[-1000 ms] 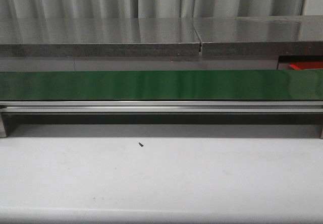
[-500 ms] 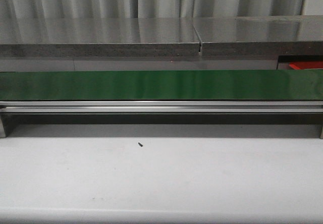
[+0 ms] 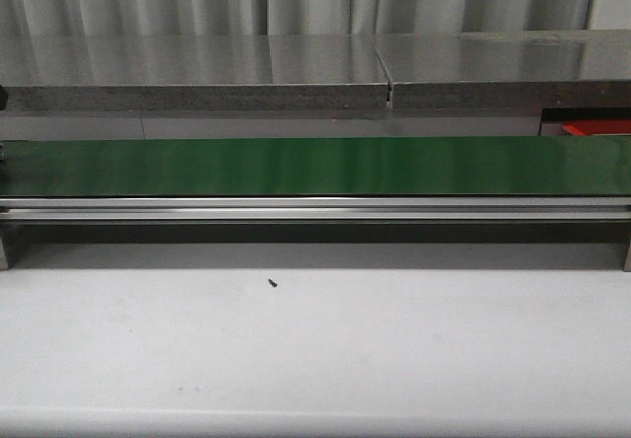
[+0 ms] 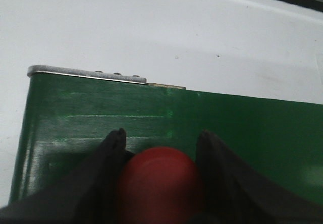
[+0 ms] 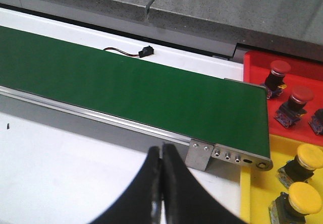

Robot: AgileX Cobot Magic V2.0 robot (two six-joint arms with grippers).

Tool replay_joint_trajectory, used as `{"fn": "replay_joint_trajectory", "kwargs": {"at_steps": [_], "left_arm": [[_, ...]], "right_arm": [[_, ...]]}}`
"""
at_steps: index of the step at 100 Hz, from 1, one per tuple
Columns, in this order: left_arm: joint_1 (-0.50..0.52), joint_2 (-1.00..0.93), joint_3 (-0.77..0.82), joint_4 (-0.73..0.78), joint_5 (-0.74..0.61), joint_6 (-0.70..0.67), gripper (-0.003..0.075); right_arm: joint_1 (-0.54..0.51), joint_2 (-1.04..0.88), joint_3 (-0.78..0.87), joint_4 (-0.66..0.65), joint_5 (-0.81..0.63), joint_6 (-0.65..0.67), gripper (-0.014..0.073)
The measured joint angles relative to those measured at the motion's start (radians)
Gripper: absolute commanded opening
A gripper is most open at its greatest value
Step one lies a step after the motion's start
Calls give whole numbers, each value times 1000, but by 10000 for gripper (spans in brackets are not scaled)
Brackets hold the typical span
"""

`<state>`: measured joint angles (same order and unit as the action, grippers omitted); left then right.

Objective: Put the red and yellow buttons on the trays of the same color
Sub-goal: 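Lower the red button onto the green conveyor with the left gripper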

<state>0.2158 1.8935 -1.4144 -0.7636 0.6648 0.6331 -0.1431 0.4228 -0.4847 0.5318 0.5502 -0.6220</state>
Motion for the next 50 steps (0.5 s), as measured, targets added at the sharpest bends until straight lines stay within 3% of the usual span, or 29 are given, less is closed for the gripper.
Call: {"fn": "replay_joint_trajectory", "kwargs": {"at_steps": [9, 16, 23, 33, 40, 50], "left_arm": [[0, 0, 6, -7, -2, 0, 62], [0, -2, 7, -8, -3, 2, 150], [0, -2, 7, -11, -3, 11, 297], [0, -2, 7, -36, -1, 46, 573], [0, -2, 8, -59, 1, 64, 698], [0, -6, 8, -82, 3, 74, 694]], "right_arm": [[0, 0, 0, 0, 0, 0, -68], [0, 0, 0, 0, 0, 0, -68], [0, 0, 0, 0, 0, 0, -68], [0, 0, 0, 0, 0, 0, -68], [0, 0, 0, 0, 0, 0, -68], [0, 0, 0, 0, 0, 0, -68]]}}
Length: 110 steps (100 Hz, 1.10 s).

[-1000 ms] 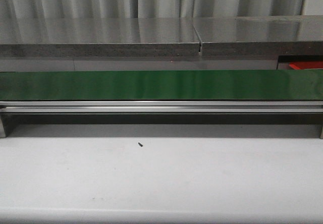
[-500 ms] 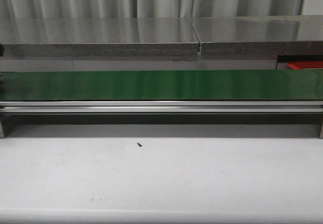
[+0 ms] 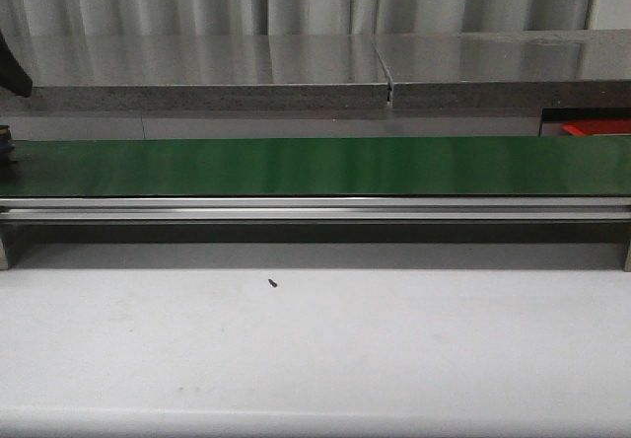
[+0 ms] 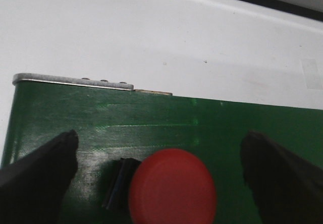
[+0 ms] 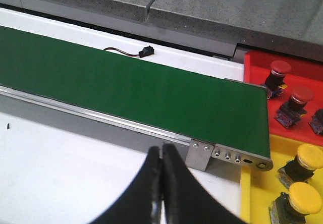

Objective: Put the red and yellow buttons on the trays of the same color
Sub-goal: 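Lower the red button onto the green conveyor with the left gripper, then move the left gripper over the last yellow-capped button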

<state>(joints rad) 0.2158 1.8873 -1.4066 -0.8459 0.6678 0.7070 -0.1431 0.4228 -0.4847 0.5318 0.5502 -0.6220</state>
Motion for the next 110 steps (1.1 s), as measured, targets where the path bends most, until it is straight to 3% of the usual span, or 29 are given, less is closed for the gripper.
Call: {"fn": "replay_joint_trajectory", "kwargs": {"at_steps": [9, 42, 69, 90, 110], "left_arm": [[0, -6, 0, -5, 0, 4, 660], [58, -44, -122, 14, 22, 10, 659], [168, -40, -232, 273, 7, -91, 659], [248, 33, -268, 315, -23, -112, 659], [256, 161, -341, 317, -35, -118, 659]], "right_arm": [[0, 0, 0, 0, 0, 0, -68], [0, 0, 0, 0, 0, 0, -68], [0, 0, 0, 0, 0, 0, -68], [0, 0, 0, 0, 0, 0, -68], [0, 0, 0, 0, 0, 0, -68]]}}
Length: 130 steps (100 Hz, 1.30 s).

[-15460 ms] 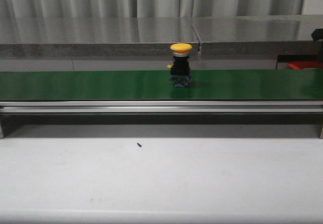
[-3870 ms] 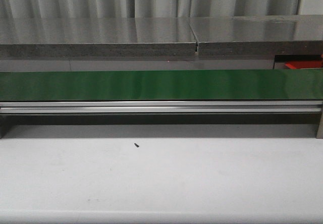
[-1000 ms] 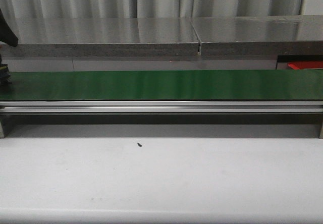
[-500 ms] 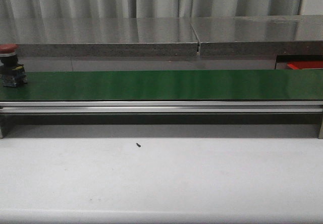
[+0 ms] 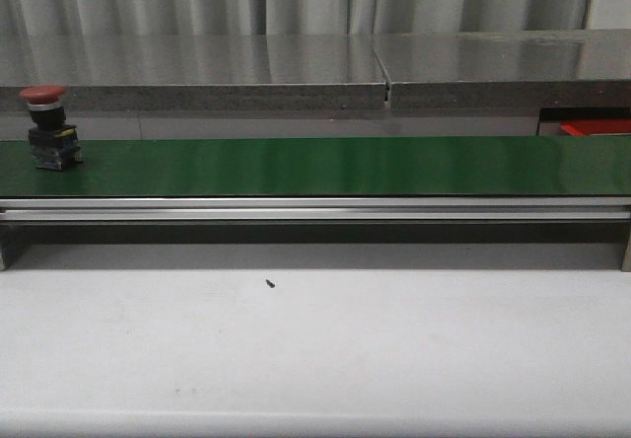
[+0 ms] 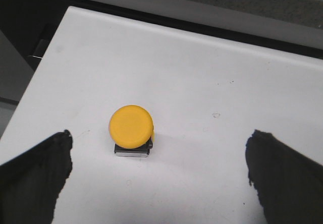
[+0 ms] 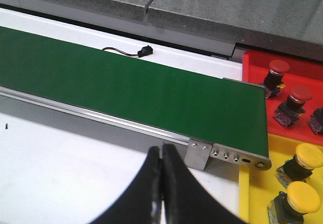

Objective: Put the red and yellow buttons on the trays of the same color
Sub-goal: 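Move the left gripper over the last yellow-capped button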

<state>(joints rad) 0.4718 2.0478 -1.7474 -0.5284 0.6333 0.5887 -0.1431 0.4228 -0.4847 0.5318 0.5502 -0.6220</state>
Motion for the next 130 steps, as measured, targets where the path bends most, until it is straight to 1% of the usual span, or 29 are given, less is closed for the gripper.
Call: {"fn": "replay_joint_trajectory", "kwargs": {"at_steps": [30, 64, 80, 89, 94, 101, 106, 117, 126, 130], "left_arm": [[0, 156, -94, 4, 10, -38, 659], [0, 267, -185, 20, 17, -68, 658], [0, 303, -208, 20, 19, -76, 625], [0, 317, -210, 20, 19, -80, 557], [0, 317, -210, 22, 19, -80, 497], [0, 317, -212, 22, 10, -80, 394], [0, 317, -214, 22, -2, -81, 307], [0, 317, -219, 22, -8, -81, 149], [0, 317, -230, 22, -8, -81, 54], [0, 317, -234, 22, -8, -81, 25]], "right_arm": [[0, 0, 0, 0, 0, 0, -68], [0, 0, 0, 0, 0, 0, -68], [0, 0, 0, 0, 0, 0, -68], [0, 0, 0, 0, 0, 0, -68], [0, 0, 0, 0, 0, 0, -68], [0, 0, 0, 0, 0, 0, -68], [0, 0, 0, 0, 0, 0, -68], [0, 0, 0, 0, 0, 0, -68], [0, 0, 0, 0, 0, 0, -68], [0, 0, 0, 0, 0, 0, -68]]}}
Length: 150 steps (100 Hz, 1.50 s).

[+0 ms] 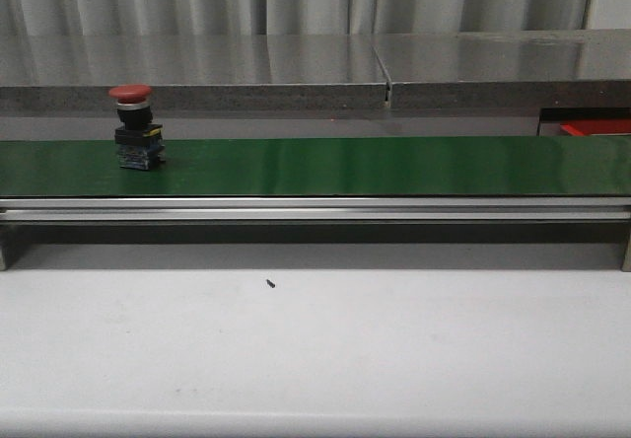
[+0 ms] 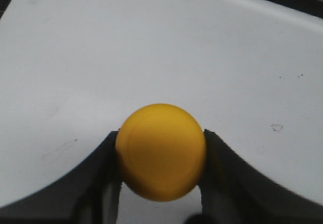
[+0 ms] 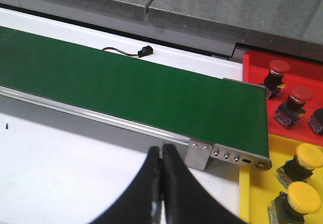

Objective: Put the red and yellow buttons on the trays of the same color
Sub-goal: 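Move the left gripper over the last yellow-capped button, then grasp the yellow button and set it on the conveyor, left gripper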

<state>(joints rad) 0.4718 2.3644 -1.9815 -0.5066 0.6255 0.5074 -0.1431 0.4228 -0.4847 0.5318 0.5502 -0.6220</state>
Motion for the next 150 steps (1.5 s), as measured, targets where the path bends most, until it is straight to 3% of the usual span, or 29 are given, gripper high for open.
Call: {"fn": "replay_joint_trajectory", "kwargs": {"at_steps": [9, 30, 46, 76, 120, 150], "left_arm": [[0, 0, -13, 0, 7, 0, -19], [0, -51, -17, -34, 101, 0, -19], [0, -130, -18, -157, 180, 0, -19], [-54, -336, 85, -205, 196, -2, -19], [-233, -659, 671, -220, -77, 116, -19], [-300, -644, 798, -260, -233, 129, -18]], "right_arm": [[0, 0, 0, 0, 0, 0, -68], [0, 0, 0, 0, 0, 0, -68], [0, 0, 0, 0, 0, 0, -68], [0, 0, 0, 0, 0, 0, -68], [0, 0, 0, 0, 0, 0, -68], [0, 0, 0, 0, 0, 0, -68]]}}
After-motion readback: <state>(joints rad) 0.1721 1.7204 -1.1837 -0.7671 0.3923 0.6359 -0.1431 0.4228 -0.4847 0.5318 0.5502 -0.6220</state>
